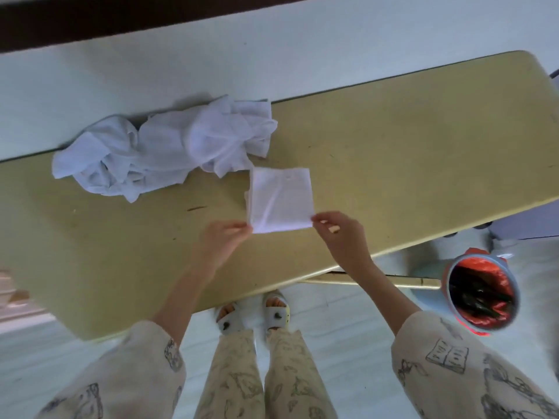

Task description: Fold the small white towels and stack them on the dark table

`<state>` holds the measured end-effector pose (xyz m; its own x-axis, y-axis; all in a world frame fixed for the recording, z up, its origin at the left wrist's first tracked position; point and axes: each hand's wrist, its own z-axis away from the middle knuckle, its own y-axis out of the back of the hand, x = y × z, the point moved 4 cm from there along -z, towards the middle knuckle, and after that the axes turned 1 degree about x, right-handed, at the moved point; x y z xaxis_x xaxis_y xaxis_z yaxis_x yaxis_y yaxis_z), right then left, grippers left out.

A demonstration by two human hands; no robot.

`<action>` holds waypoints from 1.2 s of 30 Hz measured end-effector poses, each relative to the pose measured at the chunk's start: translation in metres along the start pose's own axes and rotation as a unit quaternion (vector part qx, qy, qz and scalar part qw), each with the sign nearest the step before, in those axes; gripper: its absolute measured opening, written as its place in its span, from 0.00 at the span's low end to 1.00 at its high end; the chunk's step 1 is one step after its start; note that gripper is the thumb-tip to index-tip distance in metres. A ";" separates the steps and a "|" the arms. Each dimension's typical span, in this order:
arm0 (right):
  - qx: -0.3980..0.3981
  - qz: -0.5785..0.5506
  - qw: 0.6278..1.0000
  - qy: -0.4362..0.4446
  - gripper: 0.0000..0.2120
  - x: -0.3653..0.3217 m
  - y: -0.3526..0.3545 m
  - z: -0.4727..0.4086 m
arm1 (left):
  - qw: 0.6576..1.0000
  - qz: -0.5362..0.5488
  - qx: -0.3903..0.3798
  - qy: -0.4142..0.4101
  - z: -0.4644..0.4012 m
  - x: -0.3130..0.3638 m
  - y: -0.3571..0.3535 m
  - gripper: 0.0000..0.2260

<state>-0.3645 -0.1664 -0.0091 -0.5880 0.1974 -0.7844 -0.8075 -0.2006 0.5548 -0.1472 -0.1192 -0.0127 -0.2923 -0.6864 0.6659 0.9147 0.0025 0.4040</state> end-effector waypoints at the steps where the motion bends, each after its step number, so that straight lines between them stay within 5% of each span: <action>1: -0.032 0.013 0.999 -0.031 0.05 0.017 -0.011 0.008 | 0.999 -0.012 -0.031 0.035 0.006 -0.020 -0.008 0.13; 10: -0.036 -0.059 0.984 -0.165 0.12 0.032 -0.037 -0.008 | 0.995 -0.019 -0.042 0.089 -0.015 -0.040 -0.017 0.19; 15: -0.057 -0.103 0.969 -0.216 0.08 0.033 -0.044 -0.008 | 0.995 0.026 -0.012 0.100 -0.015 -0.044 -0.023 0.11; 30: -0.173 0.004 0.974 -0.145 0.08 0.033 -0.037 0.009 | 0.996 0.005 -0.028 0.089 0.019 -0.065 -0.015 0.06; 36: -0.182 0.066 0.973 -0.124 0.19 0.026 -0.043 0.002 | 0.994 -0.073 -0.053 0.057 0.020 -0.058 -0.014 0.13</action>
<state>-0.3452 -0.1504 -0.0521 -0.7150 0.3629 -0.5976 -0.6803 -0.5580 0.4752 -0.1489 -0.0651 -0.0449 -0.3958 -0.7520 0.5272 0.8909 -0.1752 0.4190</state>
